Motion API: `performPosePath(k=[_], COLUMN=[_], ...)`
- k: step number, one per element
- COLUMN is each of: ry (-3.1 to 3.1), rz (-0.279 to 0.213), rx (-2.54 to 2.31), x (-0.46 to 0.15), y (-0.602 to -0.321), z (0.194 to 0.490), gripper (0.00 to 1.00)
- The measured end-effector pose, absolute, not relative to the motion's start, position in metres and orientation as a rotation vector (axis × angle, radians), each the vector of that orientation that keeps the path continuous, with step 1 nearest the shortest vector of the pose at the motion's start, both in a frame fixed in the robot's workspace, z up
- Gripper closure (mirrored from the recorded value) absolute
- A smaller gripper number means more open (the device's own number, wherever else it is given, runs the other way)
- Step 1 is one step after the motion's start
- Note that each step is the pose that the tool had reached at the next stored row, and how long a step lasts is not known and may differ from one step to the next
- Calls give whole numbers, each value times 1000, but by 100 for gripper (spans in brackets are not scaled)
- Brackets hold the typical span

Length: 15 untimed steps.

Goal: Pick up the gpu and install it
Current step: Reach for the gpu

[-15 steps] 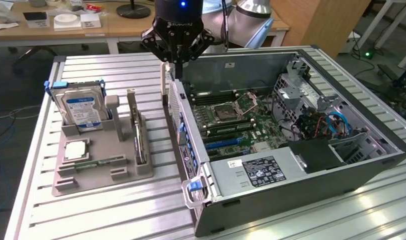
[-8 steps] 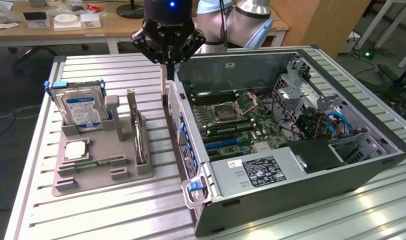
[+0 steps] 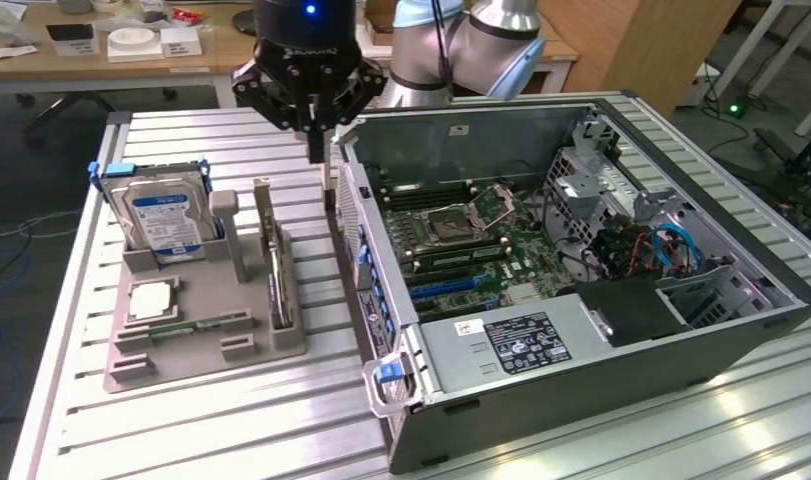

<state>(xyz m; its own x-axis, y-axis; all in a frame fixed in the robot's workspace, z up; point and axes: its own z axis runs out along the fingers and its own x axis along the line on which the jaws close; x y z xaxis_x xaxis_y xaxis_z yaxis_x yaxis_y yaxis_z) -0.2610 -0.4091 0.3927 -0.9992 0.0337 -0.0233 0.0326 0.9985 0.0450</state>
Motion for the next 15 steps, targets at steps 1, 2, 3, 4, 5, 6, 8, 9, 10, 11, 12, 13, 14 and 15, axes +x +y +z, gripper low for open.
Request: performPosePath(k=[1,2,3,4,5,6,8,9,10,11,12,13,14,15], ry=[3116,3116,3117,3117,3117,3117,3117,3117,3117,3117,3117,3117,3117,3117], rz=[70,70,70,70,70,70,70,70,70,70,70,70,70,70], rx=[49,47,45,43,40,38,33,31,29,27,25,22,20,18], x=[-264,-267,-270,-272,-275,-278,-284,-287,-290,-292,-295,-298,-301,-304], y=[-409,-409,-410,-410,-410,-410,-411,-411,-411,-412,-412,-412,-412,-413], z=[393,393,393,393,393,393,393,393,393,393,393,393,393,393], gripper=[90,90,90,90,90,90,90,90,90,90,90,90,90,90])
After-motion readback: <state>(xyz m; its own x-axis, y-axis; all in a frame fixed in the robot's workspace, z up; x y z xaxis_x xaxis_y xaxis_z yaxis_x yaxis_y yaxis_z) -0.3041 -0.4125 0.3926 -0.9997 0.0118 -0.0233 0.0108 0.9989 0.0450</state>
